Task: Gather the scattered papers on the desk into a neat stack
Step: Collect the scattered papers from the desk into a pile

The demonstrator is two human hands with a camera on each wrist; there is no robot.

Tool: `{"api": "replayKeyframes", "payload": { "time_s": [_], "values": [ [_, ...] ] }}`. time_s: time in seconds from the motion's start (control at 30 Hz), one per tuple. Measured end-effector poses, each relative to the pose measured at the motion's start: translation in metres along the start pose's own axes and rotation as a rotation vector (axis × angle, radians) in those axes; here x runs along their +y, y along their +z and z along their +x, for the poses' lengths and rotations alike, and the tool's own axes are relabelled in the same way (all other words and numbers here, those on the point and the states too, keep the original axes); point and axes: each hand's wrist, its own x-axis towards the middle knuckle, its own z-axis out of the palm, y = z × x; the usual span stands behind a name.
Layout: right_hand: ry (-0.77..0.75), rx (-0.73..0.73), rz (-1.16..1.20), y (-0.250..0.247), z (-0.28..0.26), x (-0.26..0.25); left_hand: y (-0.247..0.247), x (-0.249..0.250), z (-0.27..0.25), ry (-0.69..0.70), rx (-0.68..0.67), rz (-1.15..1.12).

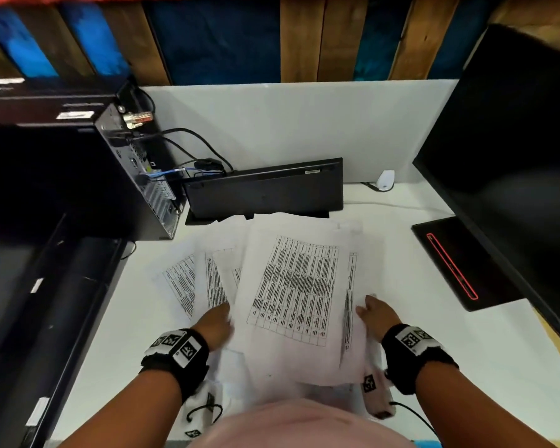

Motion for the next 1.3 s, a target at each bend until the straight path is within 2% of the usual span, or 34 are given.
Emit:
{"api": "replayKeyframes", "payload": {
  "time_s": [0.07,0.17,0.27,0.33,0.43,0.57,0.63,0.77,0.93,1.0,1.07,1.2,1.27,1.3],
  "values": [
    [0.023,0.001,-0.049,-0.005,-0.005,-0.004,-0.003,-0.003,0.006,-0.042,0.027,-0.148],
    [0.01,0.044,-0.06,-0.005,-0.007,-0.01,-0.006,-0.008,0.02,-0.101,0.162,-0.359],
    [-0.034,0.04,0.01,0.01,-0.011,-0.017,0.004,0.009,0.02,-0.091,0.116,-0.327],
    [-0.023,0.05,0.138,0.016,-0.019,-0.023,0.014,0.018,0.017,-0.078,0.104,-0.296],
    [-0.016,0.18,0.349,0.011,-0.015,-0.016,0.017,0.017,0.018,-0.078,0.183,-0.355],
    [0.008,0.212,0.258,-0.003,-0.01,-0.002,0.004,0.012,0.015,-0.034,0.288,-0.506],
    [-0.028,0.231,0.233,-0.004,-0.011,-0.002,-0.004,0.017,0.012,-0.021,0.29,-0.551],
    [-0.155,0.425,0.242,-0.012,-0.019,-0.011,-0.016,0.022,0.025,-0.058,0.293,-0.659],
    [-0.411,0.349,0.15,-0.034,-0.05,-0.036,-0.019,0.023,0.043,-0.075,0.203,-0.92],
    [-0.431,0.486,0.131,-0.046,-0.062,-0.045,-0.019,0.022,0.05,-0.134,0.204,-0.869],
    [-0.44,0.737,0.145,-0.063,-0.075,-0.054,-0.018,0.02,0.058,-0.19,0.202,-0.758],
    [-0.457,1.139,0.375,-0.104,-0.105,-0.073,-0.016,0.021,0.061,-0.204,0.233,-0.621],
    [-0.403,1.234,0.5,-0.121,-0.114,-0.079,-0.013,0.024,0.063,-0.22,0.243,-0.593],
    [-0.364,1.227,0.544,-0.126,-0.116,-0.081,-0.012,0.026,0.064,-0.227,0.251,-0.595]
  ]
}}
